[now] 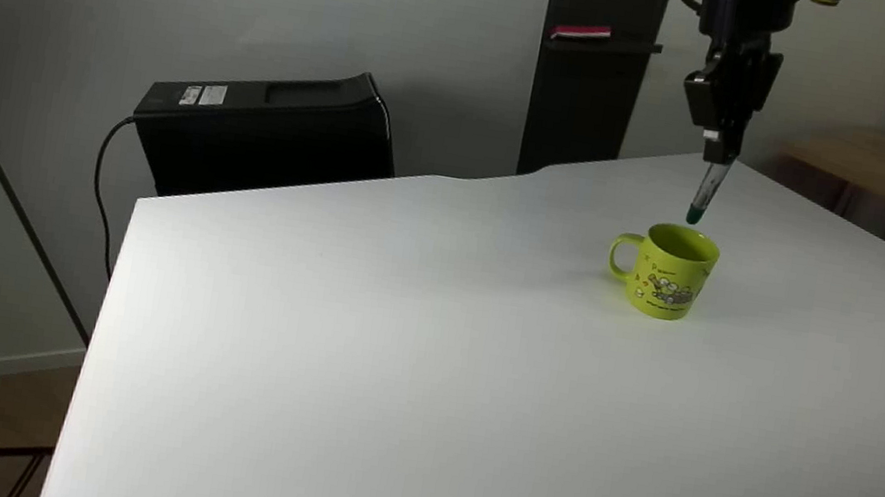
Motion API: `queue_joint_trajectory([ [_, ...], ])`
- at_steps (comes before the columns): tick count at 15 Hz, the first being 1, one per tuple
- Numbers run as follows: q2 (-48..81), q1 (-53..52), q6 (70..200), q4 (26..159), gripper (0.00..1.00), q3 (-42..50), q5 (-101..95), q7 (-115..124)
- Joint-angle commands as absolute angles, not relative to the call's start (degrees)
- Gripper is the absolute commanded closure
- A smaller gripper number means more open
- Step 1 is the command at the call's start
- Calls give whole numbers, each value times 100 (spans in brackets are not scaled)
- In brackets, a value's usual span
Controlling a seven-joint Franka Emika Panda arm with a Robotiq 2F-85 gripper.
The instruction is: Remove the marker from the mug and put it on the table
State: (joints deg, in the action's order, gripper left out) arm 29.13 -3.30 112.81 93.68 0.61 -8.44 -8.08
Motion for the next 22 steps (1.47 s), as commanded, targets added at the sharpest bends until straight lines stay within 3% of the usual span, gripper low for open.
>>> queue_joint_trajectory([
  [1, 2837, -38, 10352, 8747, 94, -86, -314, -950],
  [6, 2734, 211, 9644, 8532, 94, -225, 412, -1368],
  [12, 2323, 94, 10530, 9819, 94, -549, 786, -2092],
  [22, 1432, -309, 15201, 13147, 94, -1085, 688, -2388],
])
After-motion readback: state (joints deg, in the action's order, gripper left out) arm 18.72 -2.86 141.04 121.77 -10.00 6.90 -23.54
